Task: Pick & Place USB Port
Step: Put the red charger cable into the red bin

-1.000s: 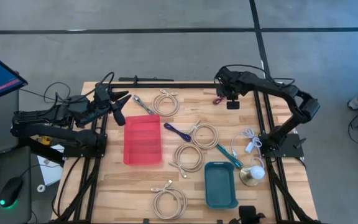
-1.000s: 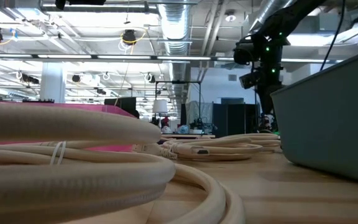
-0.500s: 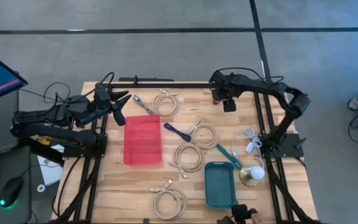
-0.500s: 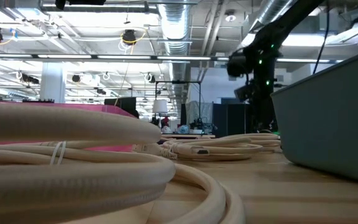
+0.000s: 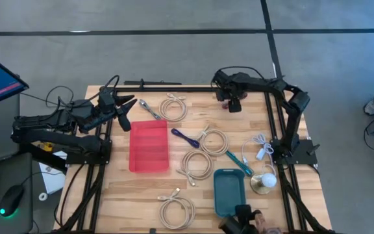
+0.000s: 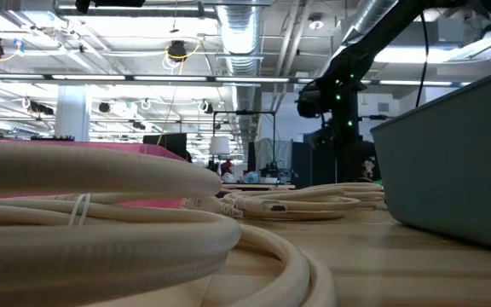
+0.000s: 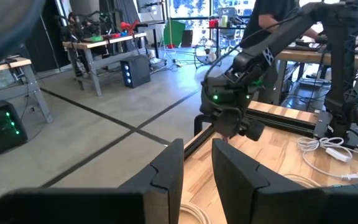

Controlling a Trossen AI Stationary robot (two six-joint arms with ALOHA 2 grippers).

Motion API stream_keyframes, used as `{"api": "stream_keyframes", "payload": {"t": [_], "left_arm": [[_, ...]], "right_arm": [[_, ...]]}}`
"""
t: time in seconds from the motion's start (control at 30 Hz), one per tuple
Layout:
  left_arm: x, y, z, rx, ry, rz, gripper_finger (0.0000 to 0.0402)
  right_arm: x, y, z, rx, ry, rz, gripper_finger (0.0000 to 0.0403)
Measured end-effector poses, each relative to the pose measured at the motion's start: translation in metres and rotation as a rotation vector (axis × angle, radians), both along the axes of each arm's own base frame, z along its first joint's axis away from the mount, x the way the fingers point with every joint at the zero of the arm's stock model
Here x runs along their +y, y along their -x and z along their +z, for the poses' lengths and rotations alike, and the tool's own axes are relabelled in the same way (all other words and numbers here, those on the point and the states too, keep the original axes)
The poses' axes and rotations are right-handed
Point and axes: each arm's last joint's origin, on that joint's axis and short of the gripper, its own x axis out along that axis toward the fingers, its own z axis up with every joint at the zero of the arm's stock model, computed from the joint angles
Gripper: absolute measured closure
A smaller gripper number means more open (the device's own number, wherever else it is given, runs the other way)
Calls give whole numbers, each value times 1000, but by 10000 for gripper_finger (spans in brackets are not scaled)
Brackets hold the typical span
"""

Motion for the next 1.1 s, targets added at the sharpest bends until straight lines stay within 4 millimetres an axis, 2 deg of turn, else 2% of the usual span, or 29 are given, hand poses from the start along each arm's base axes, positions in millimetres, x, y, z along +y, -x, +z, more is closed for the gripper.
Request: {"api": "stream_keyframes", "payload": {"t": [0.33,0.6,1.1], "left_arm": [[0,0,0,1,0,0,317],[0,0,0,2,0,-1,317],[0,0,-4,42,-1,0,317]], "right_arm": [[0,5,-1,-7,-51,-26,175],[-4,7,-1,-38,-58,-54,177],[-24,32,-1,-19,-72,-152,186]]}}
